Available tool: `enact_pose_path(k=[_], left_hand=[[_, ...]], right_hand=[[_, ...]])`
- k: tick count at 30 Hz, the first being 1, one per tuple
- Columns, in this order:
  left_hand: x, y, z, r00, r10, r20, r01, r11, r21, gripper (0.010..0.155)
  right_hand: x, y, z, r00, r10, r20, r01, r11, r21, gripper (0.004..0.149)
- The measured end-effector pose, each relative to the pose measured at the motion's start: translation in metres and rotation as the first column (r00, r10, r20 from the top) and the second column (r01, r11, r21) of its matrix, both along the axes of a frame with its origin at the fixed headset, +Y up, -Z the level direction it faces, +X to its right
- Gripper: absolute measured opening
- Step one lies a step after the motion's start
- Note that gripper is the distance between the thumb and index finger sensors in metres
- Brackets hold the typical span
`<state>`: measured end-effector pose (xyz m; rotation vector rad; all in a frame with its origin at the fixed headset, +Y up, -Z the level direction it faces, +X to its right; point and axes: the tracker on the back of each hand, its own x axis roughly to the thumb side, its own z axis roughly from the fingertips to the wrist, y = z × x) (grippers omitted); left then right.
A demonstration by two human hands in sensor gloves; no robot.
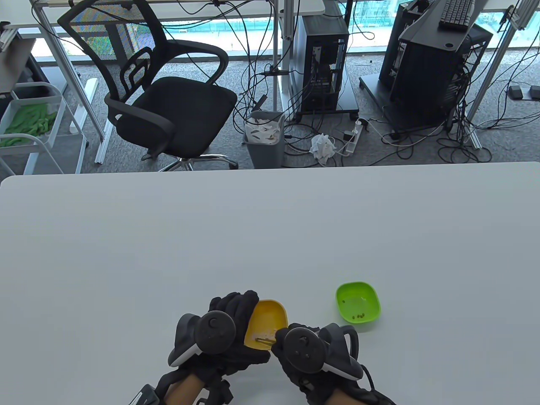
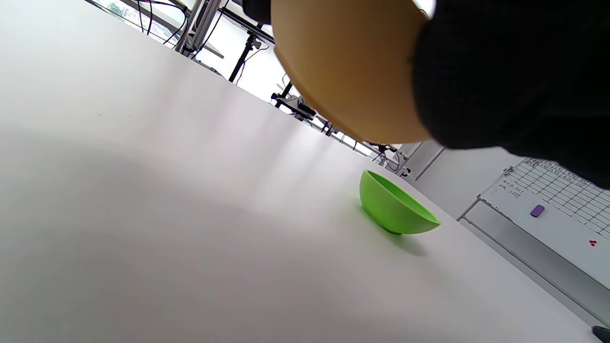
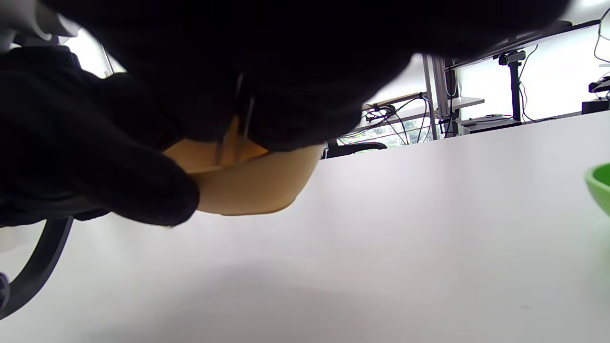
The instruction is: Pick mung beans with tweezers into small dish
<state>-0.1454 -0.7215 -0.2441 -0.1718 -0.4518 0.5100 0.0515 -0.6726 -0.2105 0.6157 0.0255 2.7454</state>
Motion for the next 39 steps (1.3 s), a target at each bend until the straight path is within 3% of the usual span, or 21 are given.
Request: enact_pose_path(k=[6,10,15,20,25,39], left_hand=[[0.000,0.000,0.000,1.000,0.000,-0.002,0.000,1.000,-0.001,0.122],[-0.001,0.000,0.000,1.000,-0.001,-0.005,0.001,1.000,-0.007,0.121],[-0.002,0.000,0.000,1.000,0.004,-0.012,-0.004,1.000,-0.008,0.121],[-0.002,0.000,0.000,1.000,0.006,-0.005,-0.006,1.000,-0.003,0.121],[-0.003,0.001,0.001,1.000,0.007,0.000,-0.007,1.000,0.001,0.121],[-0.006,0.002,0.002,1.000,0.015,-0.011,-0.015,1.000,0.002,0.121]], right_hand=[[0.021,0.012,0.000,0.994,-0.099,0.050,0.097,0.995,0.035,0.034],[0.058,0.028,-0.001,0.966,-0.220,0.136,0.208,0.973,0.097,0.034],[0.122,0.039,-0.004,0.889,-0.318,0.329,0.256,0.942,0.218,0.034],[0.170,0.023,-0.014,0.806,-0.239,0.541,0.154,0.968,0.199,0.034],[0.172,0.007,-0.022,0.796,-0.174,0.580,0.129,0.985,0.118,0.034],[0.172,-0.004,-0.029,0.792,-0.141,0.594,0.137,0.989,0.053,0.034]])
